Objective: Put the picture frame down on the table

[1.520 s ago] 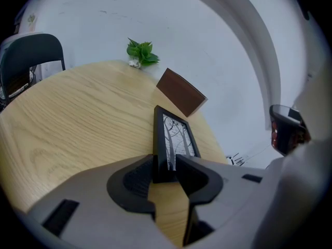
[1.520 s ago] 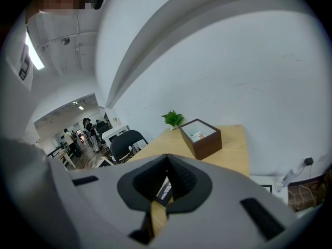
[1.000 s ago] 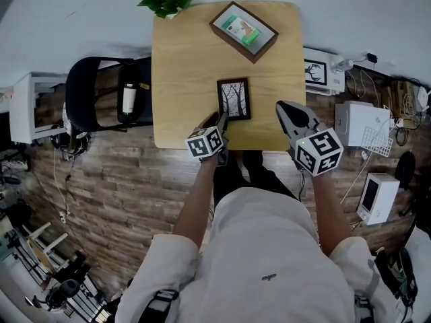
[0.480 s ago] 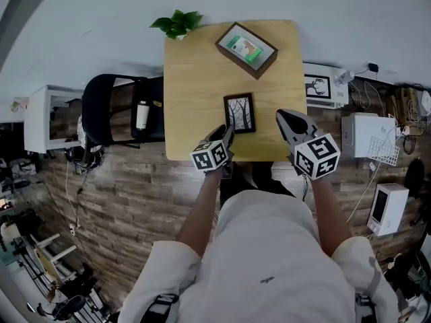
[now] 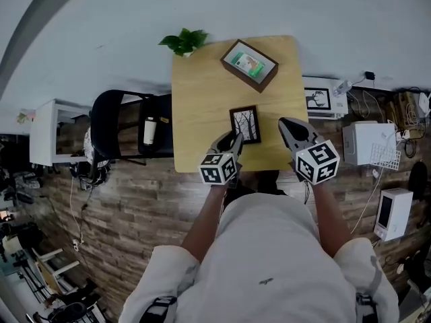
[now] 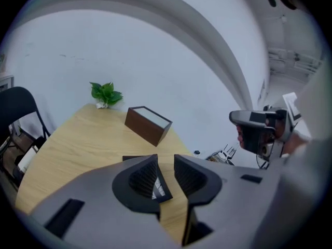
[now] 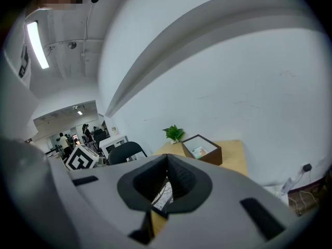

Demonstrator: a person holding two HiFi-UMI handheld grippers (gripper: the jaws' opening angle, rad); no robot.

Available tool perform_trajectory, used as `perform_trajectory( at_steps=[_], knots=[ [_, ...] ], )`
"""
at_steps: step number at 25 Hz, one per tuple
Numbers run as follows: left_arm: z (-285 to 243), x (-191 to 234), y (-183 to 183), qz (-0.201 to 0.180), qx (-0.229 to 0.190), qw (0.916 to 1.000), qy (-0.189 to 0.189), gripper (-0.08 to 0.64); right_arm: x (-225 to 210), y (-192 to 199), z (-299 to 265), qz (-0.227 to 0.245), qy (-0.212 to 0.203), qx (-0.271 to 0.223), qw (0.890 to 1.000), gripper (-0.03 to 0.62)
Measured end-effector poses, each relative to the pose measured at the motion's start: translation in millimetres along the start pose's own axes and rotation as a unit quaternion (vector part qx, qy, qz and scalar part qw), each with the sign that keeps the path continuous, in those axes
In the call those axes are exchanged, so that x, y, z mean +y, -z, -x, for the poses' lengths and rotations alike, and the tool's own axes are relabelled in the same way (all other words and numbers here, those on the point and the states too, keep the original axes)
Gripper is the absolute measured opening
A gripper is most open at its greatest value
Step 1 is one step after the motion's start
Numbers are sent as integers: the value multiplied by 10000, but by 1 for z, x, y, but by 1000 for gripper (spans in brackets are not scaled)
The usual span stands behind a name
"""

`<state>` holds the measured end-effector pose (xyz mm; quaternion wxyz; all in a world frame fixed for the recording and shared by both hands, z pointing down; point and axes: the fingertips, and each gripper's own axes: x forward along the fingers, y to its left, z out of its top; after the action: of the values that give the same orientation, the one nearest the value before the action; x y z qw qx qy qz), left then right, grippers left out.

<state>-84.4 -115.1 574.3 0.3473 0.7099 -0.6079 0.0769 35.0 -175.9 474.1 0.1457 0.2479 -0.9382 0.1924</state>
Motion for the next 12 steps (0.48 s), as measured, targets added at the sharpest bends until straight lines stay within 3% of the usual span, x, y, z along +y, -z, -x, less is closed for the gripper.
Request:
perform_trajectory(
  at_steps=[12],
  knots=[
    [69, -16, -69, -841, -579, 9914, 825, 69, 58, -9, -3, -82, 519, -219, 9984, -2]
  ],
)
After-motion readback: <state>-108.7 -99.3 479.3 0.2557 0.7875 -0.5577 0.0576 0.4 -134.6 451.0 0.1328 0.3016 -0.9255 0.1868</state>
